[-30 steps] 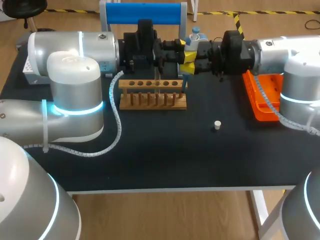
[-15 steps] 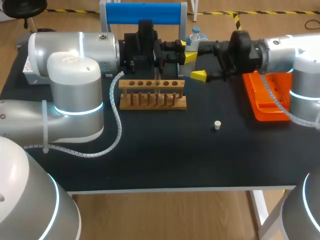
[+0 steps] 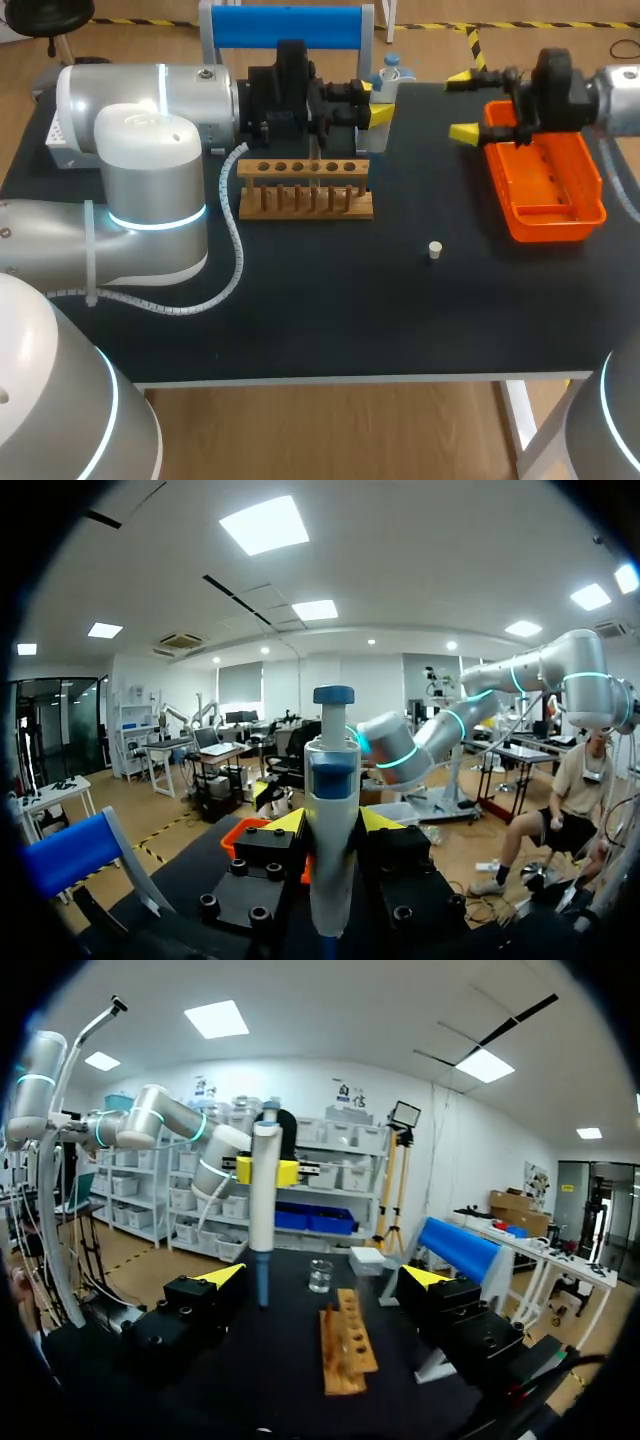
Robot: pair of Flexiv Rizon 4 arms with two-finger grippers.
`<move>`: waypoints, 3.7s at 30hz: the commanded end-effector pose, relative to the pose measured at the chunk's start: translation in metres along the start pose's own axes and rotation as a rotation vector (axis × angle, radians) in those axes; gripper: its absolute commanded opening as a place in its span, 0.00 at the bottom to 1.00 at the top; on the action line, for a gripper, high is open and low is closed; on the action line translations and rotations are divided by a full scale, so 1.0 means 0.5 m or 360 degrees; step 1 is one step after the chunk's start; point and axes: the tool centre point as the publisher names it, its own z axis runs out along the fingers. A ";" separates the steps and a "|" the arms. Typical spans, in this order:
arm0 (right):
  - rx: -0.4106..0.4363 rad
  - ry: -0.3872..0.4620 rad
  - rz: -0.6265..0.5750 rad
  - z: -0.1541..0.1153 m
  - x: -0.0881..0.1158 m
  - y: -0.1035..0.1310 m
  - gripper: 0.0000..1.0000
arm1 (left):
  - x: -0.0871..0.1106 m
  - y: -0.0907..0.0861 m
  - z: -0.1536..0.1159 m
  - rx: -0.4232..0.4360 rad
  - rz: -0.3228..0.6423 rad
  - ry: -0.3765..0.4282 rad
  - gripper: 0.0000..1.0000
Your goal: Invert the test tube, pick up the pipette, mount the tip to pipette, aspirate from beaker and dispense into the tube, eject the tip, return the pipette, and cap with the stopper.
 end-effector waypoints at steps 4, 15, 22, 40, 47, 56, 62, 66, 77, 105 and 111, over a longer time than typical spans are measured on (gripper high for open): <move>0.0157 -0.0093 0.0013 0.006 -0.125 0.024 1.00 | 0.000 -0.001 0.002 0.0002 -0.0001 -0.0003 0.00; 0.0290 -0.0192 0.0038 0.078 -0.238 0.034 1.00 | 0.000 -0.001 0.002 0.0002 -0.0001 -0.0003 0.00; 0.0376 -0.0215 0.0070 0.124 -0.264 0.028 1.00 | 0.000 -0.001 0.002 0.0002 -0.0001 -0.0003 0.00; 0.0541 -0.0258 0.0091 0.226 -0.308 0.006 1.00 | 0.000 -0.001 0.002 0.0002 -0.0001 -0.0003 0.00; 0.0582 -0.0260 0.0086 0.253 -0.321 -0.010 1.00 | 0.000 -0.001 0.002 0.0002 -0.0001 -0.0003 0.00; 0.0609 -0.0270 0.0087 0.270 -0.350 -0.022 1.00 | 0.000 -0.001 0.002 0.0002 -0.0001 -0.0003 0.00; 0.0612 -0.0264 0.0087 0.275 -0.354 -0.022 1.00 | 0.000 -0.001 0.002 0.0002 -0.0001 -0.0003 0.00; 0.0602 -0.0264 0.0085 0.276 -0.351 -0.019 1.00 | 0.000 -0.001 0.002 0.0002 -0.0001 -0.0003 0.00; 0.0602 -0.0264 0.0085 0.276 -0.351 -0.019 1.00 | 0.000 -0.001 0.002 0.0002 -0.0001 -0.0003 0.00; 0.0602 -0.0264 0.0085 0.276 -0.351 -0.019 1.00 | -0.040 0.013 -0.118 -0.0186 -0.0023 -0.0217 0.00; 0.0602 -0.0264 0.0085 0.276 -0.351 -0.019 1.00 | -0.086 0.042 -0.216 -0.0277 -0.0101 -0.0433 0.00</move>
